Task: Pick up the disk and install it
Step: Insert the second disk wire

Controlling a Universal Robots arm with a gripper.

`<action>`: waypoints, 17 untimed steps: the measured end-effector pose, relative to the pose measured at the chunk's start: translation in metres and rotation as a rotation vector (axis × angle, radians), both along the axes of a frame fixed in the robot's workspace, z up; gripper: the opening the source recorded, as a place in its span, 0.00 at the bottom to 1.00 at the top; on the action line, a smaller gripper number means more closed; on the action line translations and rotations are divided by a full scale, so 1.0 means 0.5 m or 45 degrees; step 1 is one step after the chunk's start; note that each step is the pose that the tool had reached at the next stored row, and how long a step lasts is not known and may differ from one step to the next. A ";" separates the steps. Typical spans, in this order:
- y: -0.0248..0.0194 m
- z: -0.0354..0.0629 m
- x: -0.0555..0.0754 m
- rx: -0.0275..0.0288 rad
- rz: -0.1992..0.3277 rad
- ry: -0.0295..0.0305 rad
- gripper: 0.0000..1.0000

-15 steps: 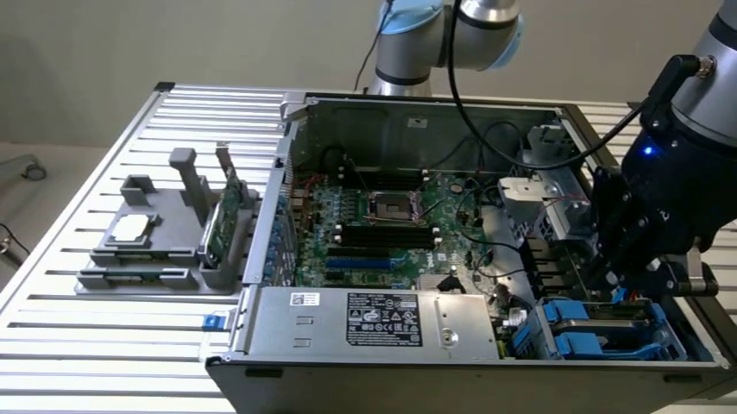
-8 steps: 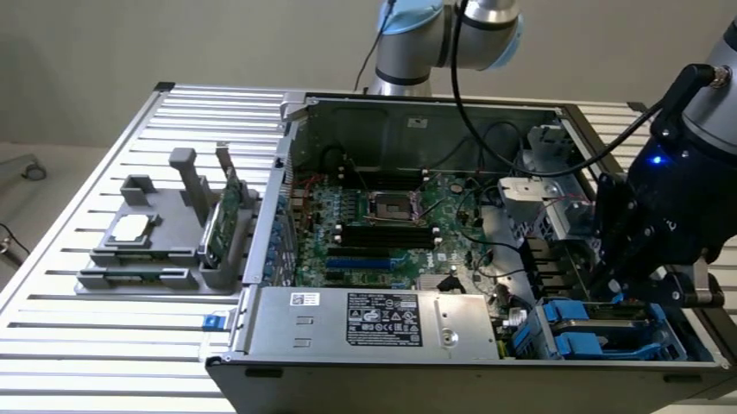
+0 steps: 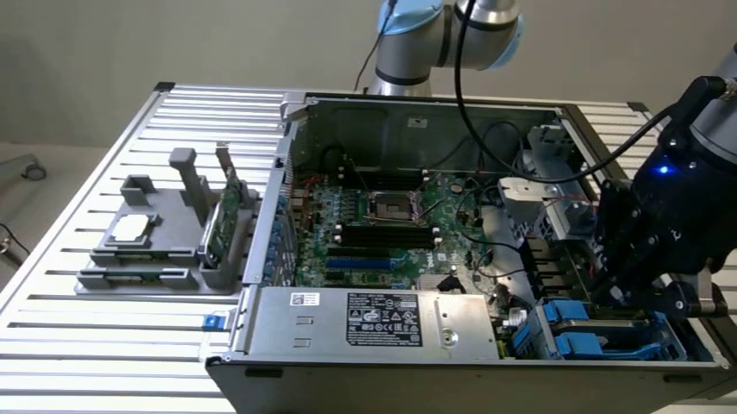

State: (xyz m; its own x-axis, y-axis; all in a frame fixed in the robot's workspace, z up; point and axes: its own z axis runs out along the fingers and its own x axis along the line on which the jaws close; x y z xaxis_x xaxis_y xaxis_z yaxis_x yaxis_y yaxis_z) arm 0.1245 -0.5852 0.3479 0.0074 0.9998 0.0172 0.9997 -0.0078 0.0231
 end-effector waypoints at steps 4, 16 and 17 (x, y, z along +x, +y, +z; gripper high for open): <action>-0.0037 -0.004 0.005 0.0071 0.000 0.0076 0.16; -0.0100 -0.016 0.014 0.0196 0.000 0.0222 0.16; -0.0103 -0.016 0.014 0.0202 0.000 0.0235 0.16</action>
State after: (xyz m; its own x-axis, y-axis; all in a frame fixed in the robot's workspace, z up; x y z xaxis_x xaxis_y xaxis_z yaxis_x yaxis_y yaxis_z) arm 0.1317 -0.5904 0.3397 0.0079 0.9994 0.0329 1.0000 -0.0081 0.0046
